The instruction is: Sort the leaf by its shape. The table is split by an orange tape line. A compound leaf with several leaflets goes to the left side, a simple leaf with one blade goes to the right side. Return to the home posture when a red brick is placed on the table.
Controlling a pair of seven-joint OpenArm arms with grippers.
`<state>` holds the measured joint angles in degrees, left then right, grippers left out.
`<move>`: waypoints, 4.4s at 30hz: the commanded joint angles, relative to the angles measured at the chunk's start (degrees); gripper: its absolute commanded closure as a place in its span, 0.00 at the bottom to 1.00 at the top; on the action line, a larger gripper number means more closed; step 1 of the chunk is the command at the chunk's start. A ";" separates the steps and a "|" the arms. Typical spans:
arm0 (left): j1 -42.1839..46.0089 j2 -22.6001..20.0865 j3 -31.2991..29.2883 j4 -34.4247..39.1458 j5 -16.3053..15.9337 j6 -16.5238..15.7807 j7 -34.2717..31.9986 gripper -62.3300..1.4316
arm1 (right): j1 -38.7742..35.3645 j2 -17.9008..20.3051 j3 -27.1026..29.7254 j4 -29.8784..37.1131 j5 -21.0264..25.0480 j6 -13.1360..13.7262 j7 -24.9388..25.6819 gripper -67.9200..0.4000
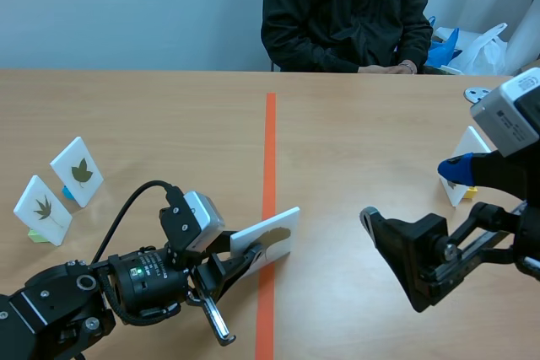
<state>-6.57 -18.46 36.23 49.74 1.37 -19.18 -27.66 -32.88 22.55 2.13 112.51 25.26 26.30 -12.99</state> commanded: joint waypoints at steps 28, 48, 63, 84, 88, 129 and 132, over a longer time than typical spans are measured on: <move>36.06 6.93 -39.95 35.56 -15.76 -4.52 7.41 0.93 | 1.18 0.83 0.48 0.15 0.46 -0.15 0.87 0.00; 36.41 9.22 -45.94 25.20 -15.74 5.20 5.33 0.93 | 2.58 1.11 0.48 0.15 0.46 -0.15 0.87 0.00; 29.24 9.20 -49.31 14.36 -15.72 9.88 3.02 0.93 | 2.58 1.11 0.48 0.15 0.46 -0.15 0.85 0.00; 29.44 9.05 -50.14 12.31 -15.72 9.79 0.87 0.70 | 2.56 1.11 0.48 0.15 0.46 -0.15 0.85 0.00; 29.75 9.03 -50.16 12.31 -15.72 9.79 0.39 0.52 | 2.56 1.11 0.48 0.15 0.46 -0.15 0.85 0.00; 43.69 5.84 -48.39 62.45 -15.28 -20.70 13.18 0.29 | 2.54 1.11 0.48 0.15 0.46 -0.15 0.46 0.00; 43.69 3.74 -45.05 62.69 -15.28 -20.70 16.48 0.29 | 2.51 1.11 0.48 0.15 0.46 -0.15 0.22 0.00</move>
<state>37.15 -14.22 -9.54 112.49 -13.30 -39.79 -10.44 -31.00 22.72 2.13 112.49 25.26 26.30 -13.65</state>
